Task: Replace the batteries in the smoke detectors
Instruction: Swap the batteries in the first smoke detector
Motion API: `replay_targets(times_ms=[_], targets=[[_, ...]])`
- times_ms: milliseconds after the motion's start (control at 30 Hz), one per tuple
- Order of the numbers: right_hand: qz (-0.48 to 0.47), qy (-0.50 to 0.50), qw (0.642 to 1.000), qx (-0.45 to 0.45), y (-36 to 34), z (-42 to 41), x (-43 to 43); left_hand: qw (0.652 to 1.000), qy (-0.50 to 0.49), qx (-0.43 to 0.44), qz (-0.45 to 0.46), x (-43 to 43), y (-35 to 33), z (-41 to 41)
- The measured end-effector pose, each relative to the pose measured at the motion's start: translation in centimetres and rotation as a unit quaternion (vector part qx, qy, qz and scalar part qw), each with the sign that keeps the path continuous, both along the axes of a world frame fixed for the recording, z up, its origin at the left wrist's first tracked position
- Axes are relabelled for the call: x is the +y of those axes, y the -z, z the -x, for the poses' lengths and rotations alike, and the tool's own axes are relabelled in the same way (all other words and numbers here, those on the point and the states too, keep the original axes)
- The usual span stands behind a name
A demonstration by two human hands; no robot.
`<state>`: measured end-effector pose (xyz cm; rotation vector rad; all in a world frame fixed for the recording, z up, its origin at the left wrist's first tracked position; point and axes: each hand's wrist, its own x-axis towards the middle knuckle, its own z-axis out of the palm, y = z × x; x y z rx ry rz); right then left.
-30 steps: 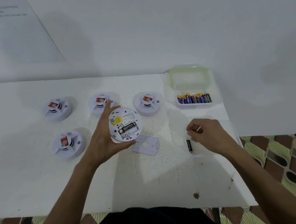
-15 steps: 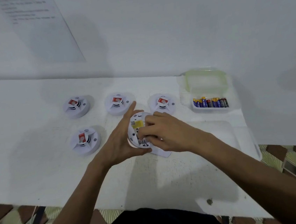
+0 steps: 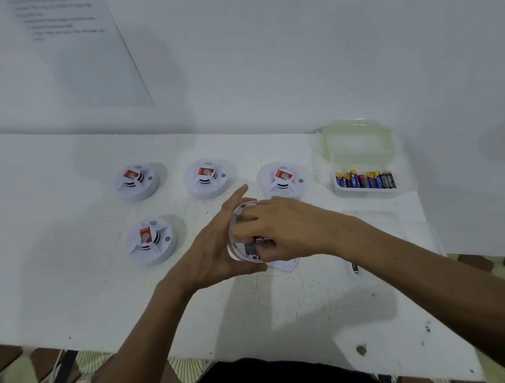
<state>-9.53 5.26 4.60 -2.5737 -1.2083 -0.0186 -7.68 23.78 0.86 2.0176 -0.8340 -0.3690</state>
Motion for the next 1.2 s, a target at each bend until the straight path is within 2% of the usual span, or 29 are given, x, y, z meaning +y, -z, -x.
replay_targets(times_ms=[133,200,333,433,633,867,1200], targets=[[-0.066,0.051,0.996,0.032,0.0,0.8,-0.7,1.0,-0.012,0.004,0.009,0.3,0.2,-0.2],[-0.123,0.101,0.984,0.083,-0.3,1.3,-1.3,1.0,-0.017,-0.002,0.015,0.3,0.2,-0.2],[-0.265,0.178,0.931,0.175,-0.9,2.8,-3.1,0.999,-0.022,-0.009,0.021,0.4,0.3,-0.3],[-0.31,0.246,0.897,0.197,-0.9,4.4,-5.6,0.999,-0.032,-0.006,0.026,0.5,0.5,-0.5],[-0.297,0.408,0.832,0.23,0.2,8.1,-11.3,0.999,-0.037,0.001,0.032,0.5,0.8,-0.7],[-0.186,0.521,0.782,0.288,4.2,10.3,-12.6,0.998,-0.045,-0.003,0.033,0.3,1.3,-0.6],[-0.134,0.536,0.772,0.312,6.1,9.7,-12.6,0.998,-0.048,-0.012,0.028,0.0,1.4,-0.9]])
